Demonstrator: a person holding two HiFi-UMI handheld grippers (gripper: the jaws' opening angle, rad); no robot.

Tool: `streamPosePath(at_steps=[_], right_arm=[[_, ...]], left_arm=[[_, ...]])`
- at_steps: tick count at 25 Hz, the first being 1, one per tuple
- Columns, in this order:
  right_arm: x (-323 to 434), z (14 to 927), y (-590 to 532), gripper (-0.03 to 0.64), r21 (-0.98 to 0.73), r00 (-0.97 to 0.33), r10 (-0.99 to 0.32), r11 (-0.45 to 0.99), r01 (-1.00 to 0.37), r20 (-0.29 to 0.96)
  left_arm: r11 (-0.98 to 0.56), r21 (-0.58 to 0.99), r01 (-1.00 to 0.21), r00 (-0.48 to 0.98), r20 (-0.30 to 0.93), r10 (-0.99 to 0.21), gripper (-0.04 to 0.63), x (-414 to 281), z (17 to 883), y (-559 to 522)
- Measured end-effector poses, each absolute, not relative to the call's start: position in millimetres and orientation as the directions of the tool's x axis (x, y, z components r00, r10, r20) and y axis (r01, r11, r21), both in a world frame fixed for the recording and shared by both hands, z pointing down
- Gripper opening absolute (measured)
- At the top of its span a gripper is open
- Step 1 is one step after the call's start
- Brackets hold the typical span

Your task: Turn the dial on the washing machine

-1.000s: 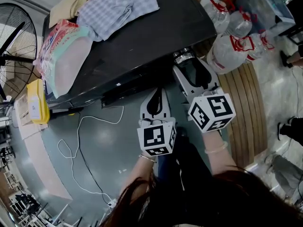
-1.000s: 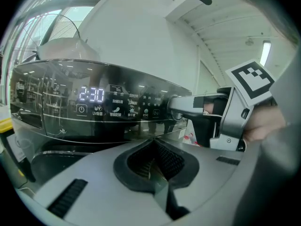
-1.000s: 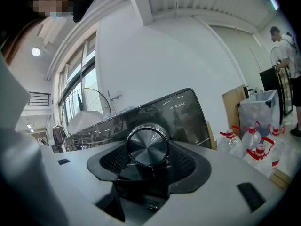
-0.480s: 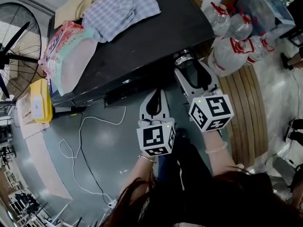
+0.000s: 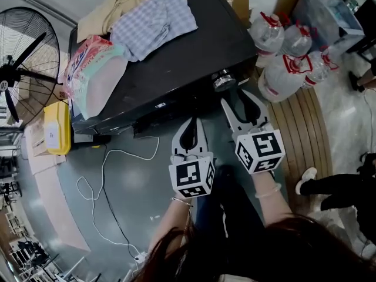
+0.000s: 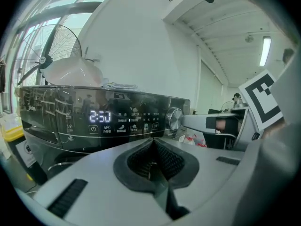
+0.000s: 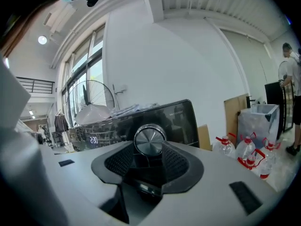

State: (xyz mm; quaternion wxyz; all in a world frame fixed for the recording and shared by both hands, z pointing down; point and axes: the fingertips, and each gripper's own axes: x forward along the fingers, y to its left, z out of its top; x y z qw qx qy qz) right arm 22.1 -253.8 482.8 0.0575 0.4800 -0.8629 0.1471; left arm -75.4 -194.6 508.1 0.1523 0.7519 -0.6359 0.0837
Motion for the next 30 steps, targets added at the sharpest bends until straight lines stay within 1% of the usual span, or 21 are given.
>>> streamPosePath(at_steps=[11,17,24,30], right_arm=[[29.6,465.0,-229.2,0.151,-0.155,-0.564,-0.777,0.543,-0.825,0.280],[28.1,445.7,-214.5,0.109,-0.122,-0.576,-0.770,0.567,-0.815,0.274],[21.4,426.1,-194.3,0.089,-0.074,-0.597,-0.753,0.603,-0.795,0.276],[21.9,400.9,-171.2,0.054,-0.041,-0.588,-0.767,0.599,-0.800,0.257]], left_arm=[[-0.090,0.101,-0.991,0.118,0.325,-0.938,0.017,-80.8,474.1,-178.3],[-0.061,0.096,-0.994,0.090,0.329,-0.940,0.017,-86.3,453.2,-164.3],[-0.015,0.085,-0.996,0.043,0.331,-0.943,0.017,-99.4,436.1,-144.0],[-0.008,0.068,-0.998,0.028,0.308,-0.951,0.017,-110.0,409.0,-121.2]])
